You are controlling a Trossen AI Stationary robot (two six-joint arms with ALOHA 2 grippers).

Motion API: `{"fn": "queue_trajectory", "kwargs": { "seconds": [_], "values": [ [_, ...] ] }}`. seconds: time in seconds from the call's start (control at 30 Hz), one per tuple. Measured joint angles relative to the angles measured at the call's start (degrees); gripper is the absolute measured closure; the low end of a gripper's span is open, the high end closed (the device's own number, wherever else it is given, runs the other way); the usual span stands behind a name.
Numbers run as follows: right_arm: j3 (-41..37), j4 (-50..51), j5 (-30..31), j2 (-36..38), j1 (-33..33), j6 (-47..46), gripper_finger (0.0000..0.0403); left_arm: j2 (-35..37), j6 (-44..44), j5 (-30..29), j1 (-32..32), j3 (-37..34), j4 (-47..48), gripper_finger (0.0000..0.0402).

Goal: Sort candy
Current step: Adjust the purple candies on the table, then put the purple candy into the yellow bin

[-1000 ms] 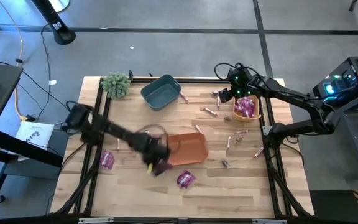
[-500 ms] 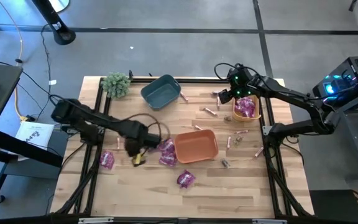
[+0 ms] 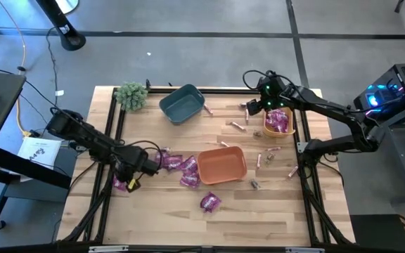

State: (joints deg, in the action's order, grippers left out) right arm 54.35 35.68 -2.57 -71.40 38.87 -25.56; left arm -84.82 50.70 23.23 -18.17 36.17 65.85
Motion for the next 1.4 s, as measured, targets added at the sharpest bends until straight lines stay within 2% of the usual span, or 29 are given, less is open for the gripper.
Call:
{"fn": "queue_trajectory", "kwargs": {
  "seconds": [0.17,0.3,0.43,0.53,0.63,0.77,0.87,0.97,1.07,1.13,1.3,1.4],
  "values": [
    [0.0,-0.6,0.7,0.0,0.0,-0.8,0.0191,-0.6,-0.3,2.8,-0.2,-3.3,-5.0,0.0401],
    [0.0,-1.0,0.7,0.0,0.0,-2.6,0.0191,-1.8,3.1,7.9,-0.1,-7.1,-11.5,0.0401],
    [0.0,-1.0,0.8,0.0,0.0,-2.7,0.0191,-2.1,6.3,8.8,1.6,-6.6,-16.1,0.0401],
    [0.0,-1.7,0.9,0.0,0.0,-2.8,0.0191,-2.0,5.7,4.1,3.7,-2.2,-21.8,0.0402],
    [0.0,-2.6,0.9,0.0,0.0,-3.7,0.0191,-2.1,3.9,-5.2,5.7,2.7,-24.5,0.0402],
    [0.0,-3.7,0.9,0.0,0.0,-4.2,0.0191,-2.2,1.2,-16.2,9.2,7.4,-33.5,0.0402],
    [0.0,-3.7,0.9,0.0,0.0,-4.2,0.0191,-2.2,-1.0,-20.3,12.2,8.1,-44.1,0.0402],
    [0.0,-3.7,0.8,0.0,0.0,-4.2,0.0191,-1.8,-2.4,-18.7,15.1,8.2,-50.5,0.0402],
    [0.0,-3.5,0.6,0.0,0.0,-4.2,0.0191,1.1,-5.0,-14.1,16.8,10.2,-47.6,0.0401],
    [0.0,-3.3,0.5,0.0,-0.1,-4.2,0.0191,4.0,-8.6,-13.8,16.6,11.5,-43.2,0.0402],
    [0.0,-3.4,0.6,0.0,-0.7,-4.2,0.0191,10.5,-15.5,-21.2,14.7,12.2,-29.4,0.0397],
    [0.0,-3.4,1.9,0.0,-1.3,-4.1,0.0191,11.7,-17.9,-26.2,13.9,12.2,-21.1,0.0373]
  ]
}}
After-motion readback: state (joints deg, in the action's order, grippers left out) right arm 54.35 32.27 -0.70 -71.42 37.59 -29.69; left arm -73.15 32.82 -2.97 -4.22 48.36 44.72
